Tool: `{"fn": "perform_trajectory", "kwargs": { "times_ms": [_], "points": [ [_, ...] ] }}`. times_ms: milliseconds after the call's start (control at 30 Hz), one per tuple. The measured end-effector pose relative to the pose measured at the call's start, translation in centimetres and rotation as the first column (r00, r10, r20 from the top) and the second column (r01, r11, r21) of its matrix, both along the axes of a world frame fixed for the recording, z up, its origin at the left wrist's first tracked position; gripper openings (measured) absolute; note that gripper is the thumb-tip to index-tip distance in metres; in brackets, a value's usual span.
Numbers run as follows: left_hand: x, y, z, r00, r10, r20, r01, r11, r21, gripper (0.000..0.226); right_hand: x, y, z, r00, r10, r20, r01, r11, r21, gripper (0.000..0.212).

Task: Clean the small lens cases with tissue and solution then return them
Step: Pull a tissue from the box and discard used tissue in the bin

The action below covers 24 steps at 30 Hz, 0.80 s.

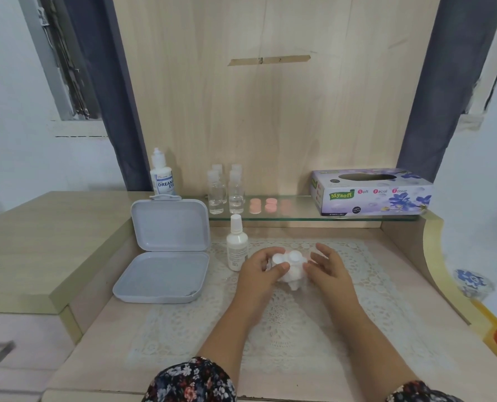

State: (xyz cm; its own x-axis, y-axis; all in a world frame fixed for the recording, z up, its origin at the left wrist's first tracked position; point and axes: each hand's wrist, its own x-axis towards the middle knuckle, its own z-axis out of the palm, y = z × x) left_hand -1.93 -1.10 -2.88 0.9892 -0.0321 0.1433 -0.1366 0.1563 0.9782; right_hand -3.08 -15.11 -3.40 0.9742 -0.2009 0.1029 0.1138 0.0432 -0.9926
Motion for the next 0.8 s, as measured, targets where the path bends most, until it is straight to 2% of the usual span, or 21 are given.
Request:
{"fn": "perform_trajectory", "kwargs": {
  "times_ms": [67,133,333,600,700,800],
  "points": [
    [-0.1,0.0,0.2,1.0,0.003,0.017,-0.003,1.0,-0.009,0.022,0.3,-0.2,0.2,0.993,0.072,-0.093,-0.05,0.974,0.221,0.043],
    [-0.1,0.0,0.1,1.0,0.004,0.02,-0.004,1.0,0.0,0.021,0.6,-0.4,0.3,0.985,0.121,-0.121,-0.082,0.954,0.288,0.05],
    [-0.1,-0.3,-0.2,0.997,-0.075,0.005,0.074,0.995,0.072,0.02,0.8,-0.9,-0.1,0.981,0.14,-0.136,-0.09,0.942,0.324,0.057],
    [-0.3,-0.4,0.0,0.998,-0.054,0.035,0.051,0.995,0.09,0.023,1.0,-0.8,-0.2,0.988,0.104,-0.113,-0.063,0.945,0.32,0.041],
    [-0.4,-0.5,0.1,0.998,-0.059,0.023,0.057,0.996,0.076,0.023,1.2,-0.8,-0.3,0.987,0.13,-0.097,-0.094,0.944,0.317,0.028],
    [-0.4,-0.4,0.0,0.999,-0.04,0.023,0.038,0.995,0.09,0.022,1.2,-0.5,-0.4,0.99,0.123,-0.063,-0.106,0.969,0.225,0.022]
  ]
}}
